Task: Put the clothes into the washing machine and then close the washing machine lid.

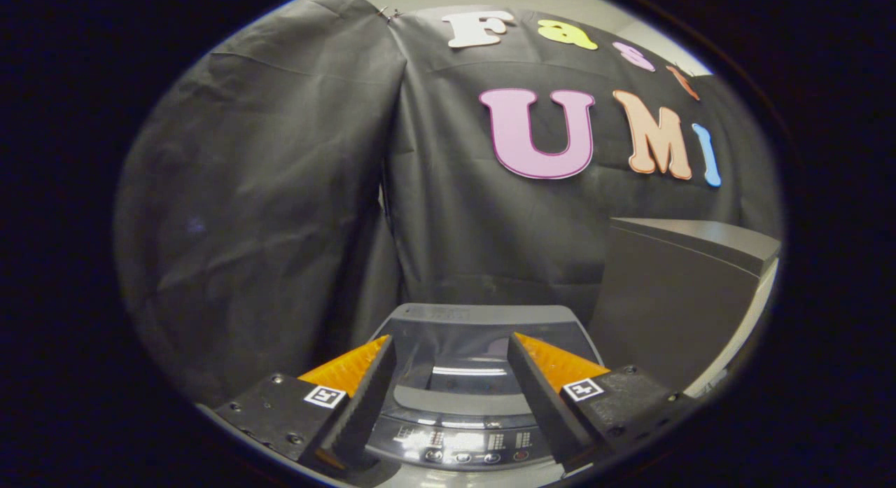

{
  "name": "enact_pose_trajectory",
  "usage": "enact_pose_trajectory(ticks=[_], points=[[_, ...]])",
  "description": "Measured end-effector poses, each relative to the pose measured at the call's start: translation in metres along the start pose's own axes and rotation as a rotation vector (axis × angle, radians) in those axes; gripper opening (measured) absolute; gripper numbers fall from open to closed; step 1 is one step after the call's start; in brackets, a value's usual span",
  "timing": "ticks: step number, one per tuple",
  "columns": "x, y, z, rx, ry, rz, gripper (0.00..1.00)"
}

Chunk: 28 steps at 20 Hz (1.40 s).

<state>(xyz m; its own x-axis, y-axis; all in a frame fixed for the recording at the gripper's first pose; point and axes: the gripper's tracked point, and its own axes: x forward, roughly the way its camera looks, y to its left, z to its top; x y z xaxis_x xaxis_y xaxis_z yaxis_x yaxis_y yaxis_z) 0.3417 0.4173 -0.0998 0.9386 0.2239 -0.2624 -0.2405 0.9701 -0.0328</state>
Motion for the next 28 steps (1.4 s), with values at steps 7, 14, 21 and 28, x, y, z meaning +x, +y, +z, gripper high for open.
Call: enact_pose_trajectory(ticks=[7, 14, 21, 28], points=[[-0.058, -0.015, -0.008, -0.079, 0.062, -0.072, 0.96], [-0.129, -0.015, 0.026, -0.01, -0.085, -0.023, 0.96], [-0.195, -0.064, 0.058, 0.0, -0.205, -0.105, 0.96], [-0.26, -0.097, 0.074, 0.035, -0.312, -0.171, 0.95]])
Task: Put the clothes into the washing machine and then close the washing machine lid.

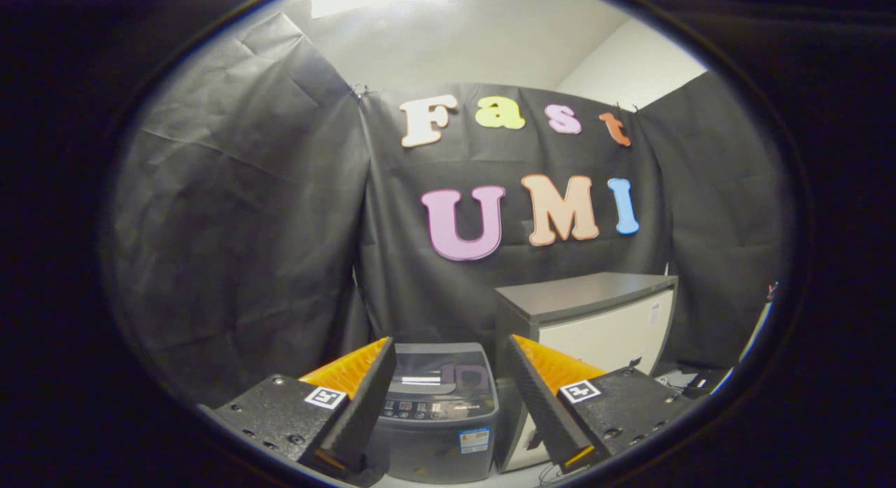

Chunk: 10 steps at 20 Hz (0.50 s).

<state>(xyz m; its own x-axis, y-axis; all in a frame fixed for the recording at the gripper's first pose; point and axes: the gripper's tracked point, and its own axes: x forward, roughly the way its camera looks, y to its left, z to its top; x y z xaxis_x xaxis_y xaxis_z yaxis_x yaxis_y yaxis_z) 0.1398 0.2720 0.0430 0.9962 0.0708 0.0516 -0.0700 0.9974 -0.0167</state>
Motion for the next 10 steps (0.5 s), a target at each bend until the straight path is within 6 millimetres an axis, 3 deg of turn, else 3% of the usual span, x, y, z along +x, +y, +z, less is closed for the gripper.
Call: enact_pose_trajectory(ticks=[5, 10], points=[[-0.021, -0.046, 0.005, 0.038, -0.011, -0.048, 0.95], [-0.027, -0.07, 0.005, 0.013, -0.019, -0.035, 0.95]])
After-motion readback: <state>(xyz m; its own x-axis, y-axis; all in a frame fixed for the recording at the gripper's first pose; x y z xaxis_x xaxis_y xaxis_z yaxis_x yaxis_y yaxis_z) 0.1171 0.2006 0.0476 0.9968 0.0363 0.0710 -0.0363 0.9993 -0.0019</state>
